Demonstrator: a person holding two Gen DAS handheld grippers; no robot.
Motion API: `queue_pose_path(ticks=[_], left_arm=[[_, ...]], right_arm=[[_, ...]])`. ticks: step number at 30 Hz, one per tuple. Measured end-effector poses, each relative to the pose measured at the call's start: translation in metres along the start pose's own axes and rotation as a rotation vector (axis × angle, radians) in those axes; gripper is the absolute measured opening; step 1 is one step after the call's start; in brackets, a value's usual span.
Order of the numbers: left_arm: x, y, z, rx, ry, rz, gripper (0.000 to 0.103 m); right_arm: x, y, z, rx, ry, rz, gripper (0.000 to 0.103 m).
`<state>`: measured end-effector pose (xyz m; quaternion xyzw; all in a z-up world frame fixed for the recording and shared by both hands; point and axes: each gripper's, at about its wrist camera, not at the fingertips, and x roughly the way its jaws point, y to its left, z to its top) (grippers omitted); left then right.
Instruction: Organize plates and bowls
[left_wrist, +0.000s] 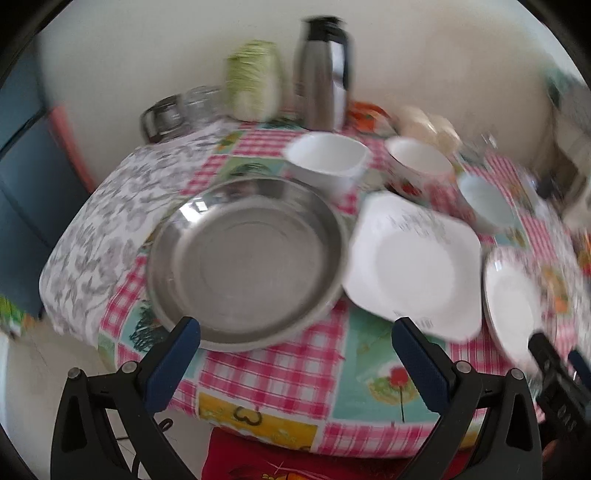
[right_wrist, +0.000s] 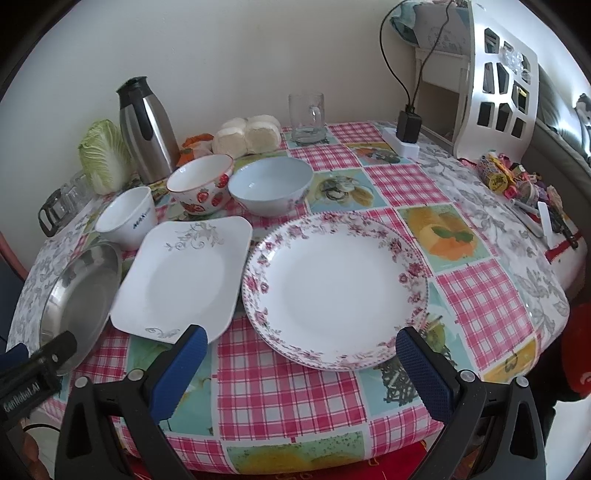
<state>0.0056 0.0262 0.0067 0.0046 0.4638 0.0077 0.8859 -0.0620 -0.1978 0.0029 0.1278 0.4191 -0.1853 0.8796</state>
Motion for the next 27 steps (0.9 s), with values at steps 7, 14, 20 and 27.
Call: queue_pose_path(ticks=[7, 14, 20, 27], left_arm=[[0.022, 0.077, 0.004, -0.312, 0.046, -0.013, 0.103], [0.040, 0.112, 0.006, -0.380, 0.011, 0.006, 0.103], [0.061, 0.133, 0.013, -0.433, 0.039, 0.016, 0.103], [0.079, 0.160, 0.011, -0.569, 0.091, 0.004, 0.103]], right_arm=[[-0.002, 0.026, 0.008, -0.040, -0.069, 0.124, 0.103], [0.013, 0.073, 0.009, -0.121, -0.040, 0.262, 0.103], [0.031, 0.106, 0.010, -0.173, 0.014, 0.327, 0.103], [0.049, 0.140, 0.016, -0.248, 0.004, 0.345, 0.103]])
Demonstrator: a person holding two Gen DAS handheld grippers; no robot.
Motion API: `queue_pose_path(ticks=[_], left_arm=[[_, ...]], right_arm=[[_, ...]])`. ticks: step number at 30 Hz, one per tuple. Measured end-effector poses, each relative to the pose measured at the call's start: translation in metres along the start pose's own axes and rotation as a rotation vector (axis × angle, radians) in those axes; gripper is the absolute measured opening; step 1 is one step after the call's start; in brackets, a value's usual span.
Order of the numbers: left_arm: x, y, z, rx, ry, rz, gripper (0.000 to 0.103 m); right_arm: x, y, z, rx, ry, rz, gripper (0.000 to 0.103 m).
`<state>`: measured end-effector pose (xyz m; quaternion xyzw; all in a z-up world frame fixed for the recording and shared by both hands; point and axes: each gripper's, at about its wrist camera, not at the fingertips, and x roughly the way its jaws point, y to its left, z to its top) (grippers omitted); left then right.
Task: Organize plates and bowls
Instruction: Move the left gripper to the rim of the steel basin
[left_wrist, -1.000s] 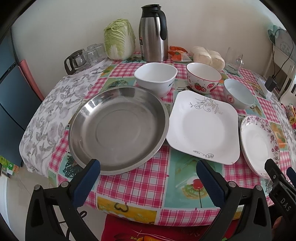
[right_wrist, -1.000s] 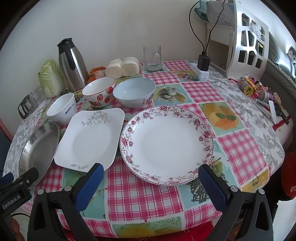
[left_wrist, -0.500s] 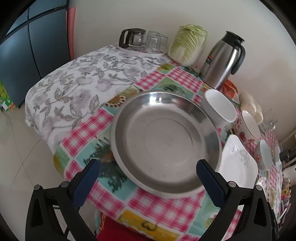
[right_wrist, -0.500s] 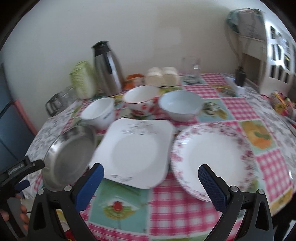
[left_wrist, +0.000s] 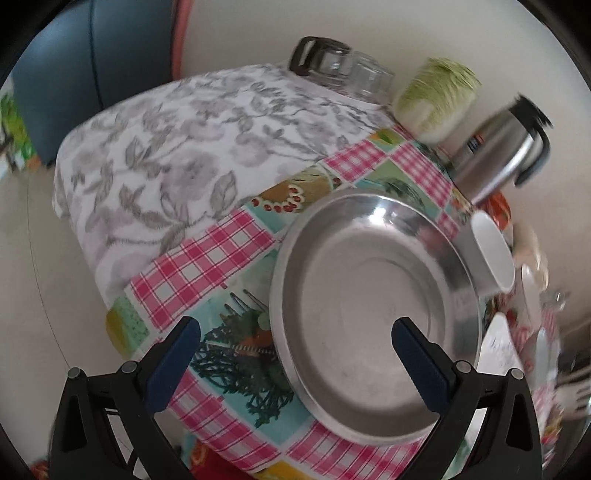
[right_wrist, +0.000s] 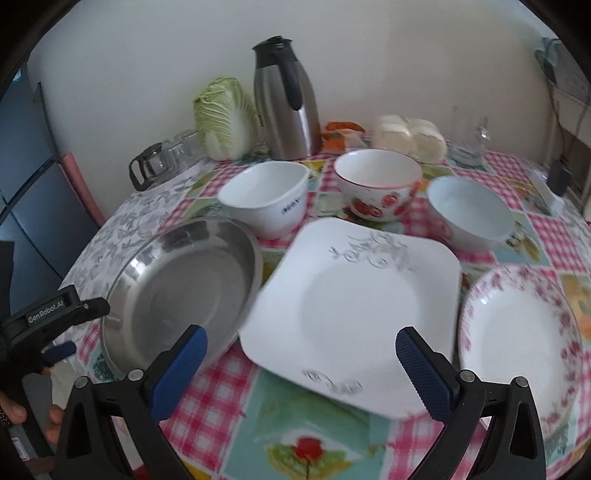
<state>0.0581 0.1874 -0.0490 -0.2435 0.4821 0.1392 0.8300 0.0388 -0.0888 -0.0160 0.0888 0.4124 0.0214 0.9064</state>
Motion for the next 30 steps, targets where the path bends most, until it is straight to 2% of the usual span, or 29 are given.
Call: queue_pose_path(ticks=[5, 7, 8, 10, 12, 15, 20, 23, 26, 30], left_arm=[[0.014, 0.001, 0.005, -0.017, 0.029, 0.026, 0.099], [0.020, 0.001, 0.007, -0.019, 0.044, 0.021, 0.086], [0.024, 0.000, 0.008, -0.017, 0.053, 0.020, 0.084], [0.031, -0.001, 0.010, -0.011, 0.070, 0.030, 0.080], [0.038, -0.002, 0.011, -0.004, 0.082, 0.044, 0.078], [0.045, -0.003, 0.012, 0.015, 0.085, 0.074, 0.074], [0.051, -0.006, 0.016, 0.049, 0.079, 0.112, 0.074], [0.053, -0.007, 0.018, 0.071, 0.073, 0.137, 0.068], [0.054, -0.008, 0.022, 0.092, 0.066, 0.182, 0.056], [0.050, -0.002, 0.027, 0.069, 0.065, 0.181, 0.054]], right_arm=[[0.018, 0.007, 0.015, -0.009, -0.006, 0.016, 0.101], [0.026, 0.010, 0.021, -0.013, -0.002, 0.024, 0.092], [0.031, 0.012, 0.024, -0.018, -0.002, 0.030, 0.086], [0.039, 0.016, 0.029, -0.031, 0.003, 0.039, 0.082], [0.045, 0.020, 0.032, -0.045, 0.002, 0.050, 0.072], [0.055, 0.028, 0.037, -0.078, 0.006, 0.063, 0.071], [0.072, 0.036, 0.040, -0.101, 0.025, 0.076, 0.062], [0.079, 0.041, 0.041, -0.112, 0.030, 0.094, 0.058], [0.085, 0.045, 0.041, -0.118, 0.041, 0.100, 0.055], [0.093, 0.047, 0.039, -0.110, 0.059, 0.108, 0.052]])
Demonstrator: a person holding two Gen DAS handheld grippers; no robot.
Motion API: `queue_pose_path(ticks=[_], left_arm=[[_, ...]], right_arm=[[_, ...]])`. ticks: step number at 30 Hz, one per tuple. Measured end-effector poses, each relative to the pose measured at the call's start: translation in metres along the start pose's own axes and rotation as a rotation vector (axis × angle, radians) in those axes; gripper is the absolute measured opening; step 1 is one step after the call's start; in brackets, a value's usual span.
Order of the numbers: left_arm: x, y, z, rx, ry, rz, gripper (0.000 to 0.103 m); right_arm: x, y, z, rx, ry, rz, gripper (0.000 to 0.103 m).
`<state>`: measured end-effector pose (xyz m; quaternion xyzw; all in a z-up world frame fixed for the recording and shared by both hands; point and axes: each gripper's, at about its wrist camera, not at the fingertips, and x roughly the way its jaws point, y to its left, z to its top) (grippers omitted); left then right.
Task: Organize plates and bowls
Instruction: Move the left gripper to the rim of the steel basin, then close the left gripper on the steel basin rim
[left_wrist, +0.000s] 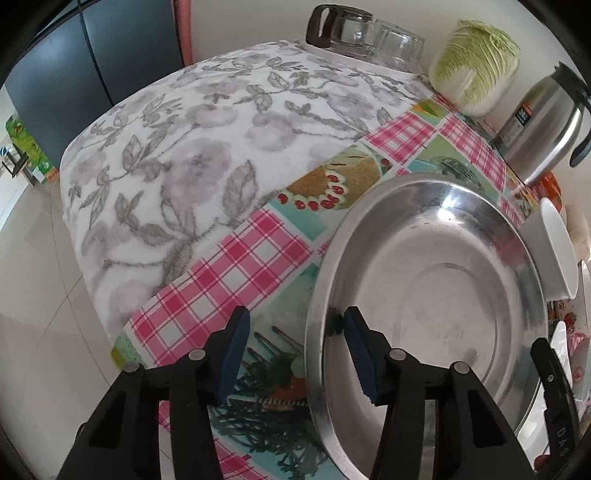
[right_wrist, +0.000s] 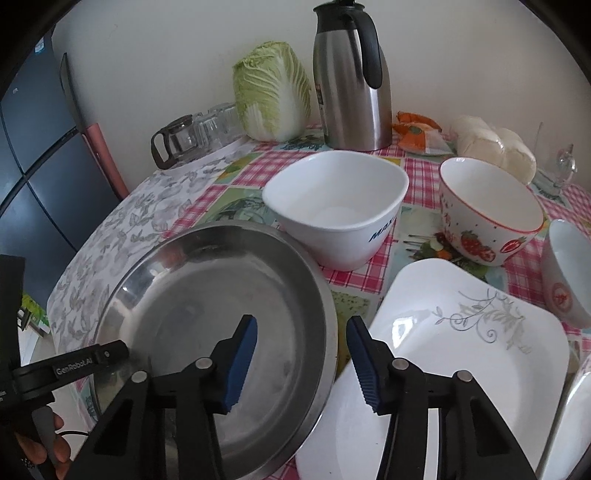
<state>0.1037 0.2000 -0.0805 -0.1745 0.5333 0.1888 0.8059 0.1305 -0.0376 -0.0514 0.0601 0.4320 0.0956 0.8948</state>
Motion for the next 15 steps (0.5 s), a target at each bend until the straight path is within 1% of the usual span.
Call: queue_pose_path(ticks=[6, 10, 12, 13, 15], left_arm=[[-0.003, 0.027, 0.004, -0.089, -0.005, 0.039, 0.054], [-0.001, 0.033, 0.006, -0.098, -0.005, 0.035, 0.056], [-0.001, 0.035, 0.007, -0.103, -0.009, 0.036, 0.056], [0.000, 0.036, 0.008, -0.108, -0.012, 0.039, 0.056], [0.002, 0.035, 0.010, -0.111, -0.016, 0.043, 0.056]], right_arm=[[0.008, 0.007, -0.004, -0.009, 0.030, 0.012, 0.047], [0.012, 0.017, -0.007, -0.025, 0.050, 0.046, 0.041], [0.014, 0.025, -0.009, -0.046, 0.061, 0.058, 0.035], [0.014, 0.028, -0.010, -0.053, 0.065, 0.060, 0.034], [0.017, 0.030, -0.014, -0.061, 0.083, 0.050, 0.023]])
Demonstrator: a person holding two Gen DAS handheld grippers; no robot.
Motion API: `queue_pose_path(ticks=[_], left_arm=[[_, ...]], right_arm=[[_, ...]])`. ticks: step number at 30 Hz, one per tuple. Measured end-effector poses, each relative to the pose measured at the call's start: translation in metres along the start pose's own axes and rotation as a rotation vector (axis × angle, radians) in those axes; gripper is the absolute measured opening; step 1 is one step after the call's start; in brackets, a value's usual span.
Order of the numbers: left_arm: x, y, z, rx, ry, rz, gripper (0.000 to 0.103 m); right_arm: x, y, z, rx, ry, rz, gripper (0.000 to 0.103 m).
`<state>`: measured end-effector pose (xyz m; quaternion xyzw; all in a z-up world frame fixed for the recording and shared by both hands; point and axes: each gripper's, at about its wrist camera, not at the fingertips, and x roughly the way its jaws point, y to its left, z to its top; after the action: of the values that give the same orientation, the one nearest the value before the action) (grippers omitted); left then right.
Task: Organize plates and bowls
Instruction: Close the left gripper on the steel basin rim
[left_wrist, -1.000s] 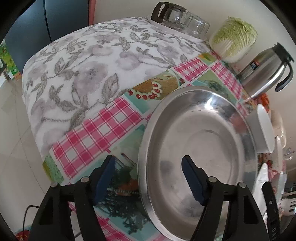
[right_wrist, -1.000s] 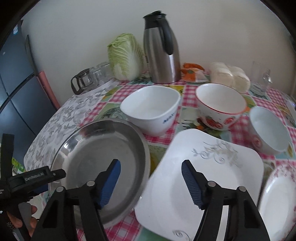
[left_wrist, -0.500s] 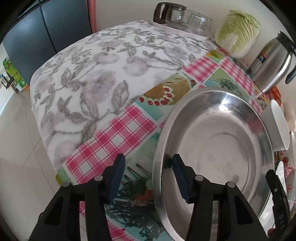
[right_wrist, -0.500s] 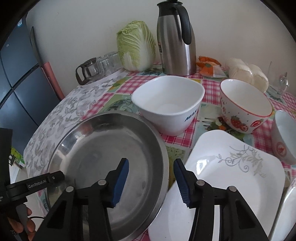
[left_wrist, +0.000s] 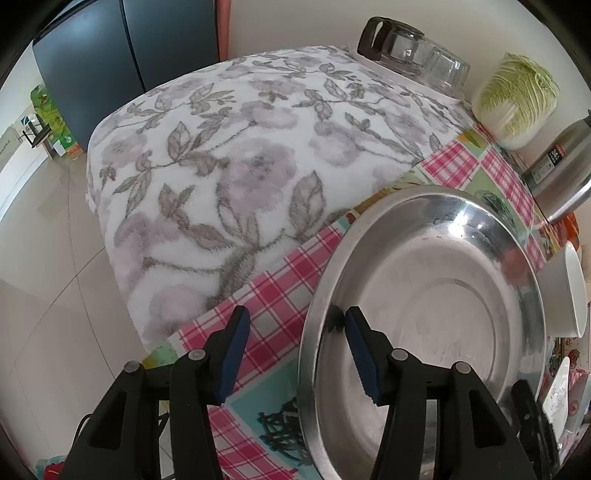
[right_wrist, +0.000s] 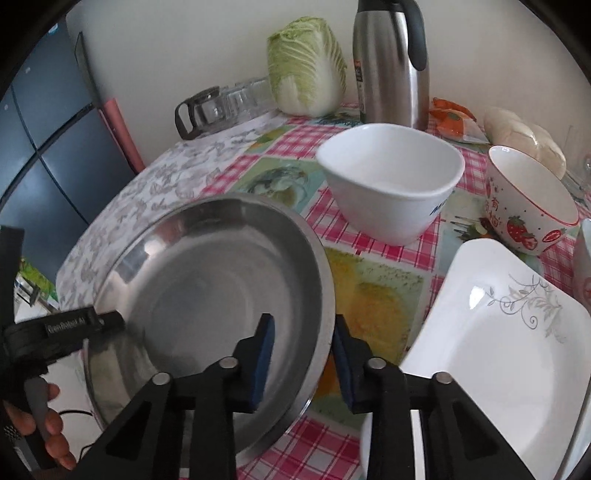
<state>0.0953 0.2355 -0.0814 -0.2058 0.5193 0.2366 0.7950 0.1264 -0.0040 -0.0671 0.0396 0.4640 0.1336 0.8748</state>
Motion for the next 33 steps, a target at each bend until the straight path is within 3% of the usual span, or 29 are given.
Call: queue_pose_path(ticks=[2, 8, 9, 12, 17, 24, 33], left_arm=[[0.001, -0.001, 0.000, 0.010, -0.007, 0.006, 0.056], [-0.002, 0.003, -0.002, 0.013, -0.025, 0.004, 0.054], [-0.002, 0.002, -0.003, 0.017, -0.027, 0.009, 0.052], [-0.004, -0.003, -0.003, 0.049, -0.037, -0.001, 0.030], [-0.006, 0.002, -0.003, 0.033, -0.042, -0.017, 0.029], [-0.016, 0.004, -0.001, 0.021, -0.069, -0.045, 0.028], [-0.048, -0.002, -0.003, 0.013, -0.169, -0.093, 0.028]], right_arm=[[0.003, -0.001, -0.003, 0.010, 0.016, 0.001, 0.016], [0.003, 0.004, -0.006, 0.014, 0.029, -0.007, 0.016], [0.003, 0.006, -0.007, 0.011, 0.034, -0.008, 0.016], [0.002, 0.010, -0.007, 0.014, 0.043, 0.002, 0.016], [-0.009, 0.025, -0.005, -0.031, 0.019, -0.017, 0.017], [-0.033, 0.029, 0.007, -0.023, -0.041, 0.024, 0.017], [-0.063, 0.033, 0.016, -0.052, -0.113, 0.015, 0.018]])
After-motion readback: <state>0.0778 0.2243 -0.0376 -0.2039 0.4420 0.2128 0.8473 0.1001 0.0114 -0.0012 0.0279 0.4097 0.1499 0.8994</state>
